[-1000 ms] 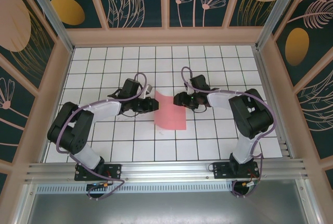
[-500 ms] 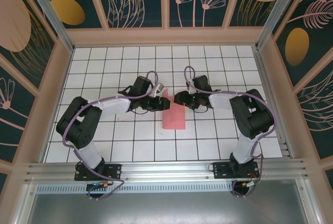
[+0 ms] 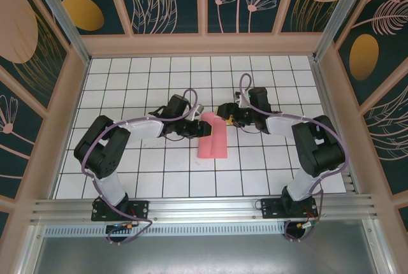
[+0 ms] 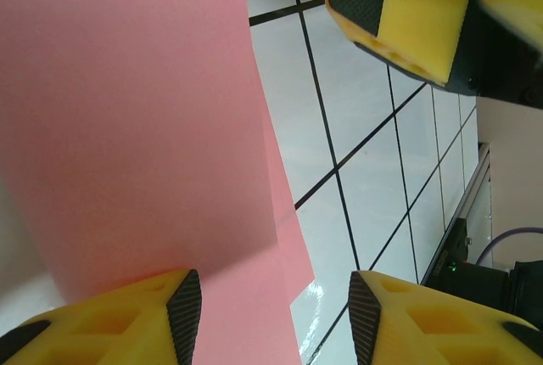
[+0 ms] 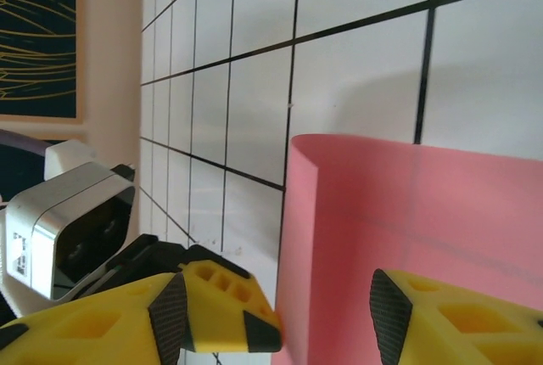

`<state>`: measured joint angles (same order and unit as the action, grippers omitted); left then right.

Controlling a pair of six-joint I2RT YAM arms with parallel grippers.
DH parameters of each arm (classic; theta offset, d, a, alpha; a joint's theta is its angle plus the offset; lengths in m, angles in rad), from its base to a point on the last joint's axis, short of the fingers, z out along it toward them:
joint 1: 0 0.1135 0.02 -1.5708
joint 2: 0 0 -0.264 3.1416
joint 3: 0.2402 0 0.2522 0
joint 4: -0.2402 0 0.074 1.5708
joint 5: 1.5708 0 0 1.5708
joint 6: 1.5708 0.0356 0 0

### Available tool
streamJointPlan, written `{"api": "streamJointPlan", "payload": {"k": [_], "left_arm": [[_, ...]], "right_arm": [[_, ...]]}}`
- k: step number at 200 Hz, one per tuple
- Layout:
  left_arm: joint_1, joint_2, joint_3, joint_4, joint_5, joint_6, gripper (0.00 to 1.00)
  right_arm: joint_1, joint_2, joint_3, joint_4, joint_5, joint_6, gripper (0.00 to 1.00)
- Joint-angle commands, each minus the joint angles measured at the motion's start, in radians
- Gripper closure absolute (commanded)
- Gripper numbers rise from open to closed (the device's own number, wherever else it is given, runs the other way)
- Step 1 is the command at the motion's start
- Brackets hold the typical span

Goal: Fold a paper plane with a square sheet of paper (fold left side to right side)
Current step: First fold in half a square sheet of paper at the center of the table.

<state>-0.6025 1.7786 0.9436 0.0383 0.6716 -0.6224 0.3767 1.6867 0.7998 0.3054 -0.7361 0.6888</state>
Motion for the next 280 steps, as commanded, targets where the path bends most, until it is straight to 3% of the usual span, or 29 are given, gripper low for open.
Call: {"api": "streamJointPlan", "payload": {"k": [1, 57, 88, 174, 200, 254, 280], "left_arm": [[-0.008, 0.016, 0.047, 0.020, 0.012, -0.010, 0.48], [-0.014, 0.019, 0.052, 0.028, 0.010, -0.015, 0.48], [-0.014, 0.022, 0.052, 0.025, 0.009, -0.012, 0.48], [-0.016, 0.015, 0.047, 0.037, 0.011, -0.012, 0.48], [-0.015, -0.028, 0.044, 0.010, -0.029, 0.001, 0.45], [-0.014, -0.126, 0.036, -0.133, -0.279, -0.003, 0.41], [-0.016, -0.085, 0.010, -0.108, -0.276, -0.052, 0.42]], "right_arm": [[0.017, 0.030, -0.008, 0.072, -0.052, 0.046, 0.39], [0.040, 0.094, 0.016, 0.060, -0.059, 0.066, 0.45], [0.045, 0.104, 0.019, 0.069, -0.076, 0.066, 0.54], [0.050, 0.102, 0.019, 0.061, -0.088, 0.050, 1.00], [0.043, 0.090, 0.019, 0.008, -0.052, 0.012, 1.00], [0.004, 0.050, 0.009, -0.103, 0.026, -0.062, 1.00], [-0.002, 0.046, 0.005, -0.140, 0.053, -0.083, 1.00]]}}
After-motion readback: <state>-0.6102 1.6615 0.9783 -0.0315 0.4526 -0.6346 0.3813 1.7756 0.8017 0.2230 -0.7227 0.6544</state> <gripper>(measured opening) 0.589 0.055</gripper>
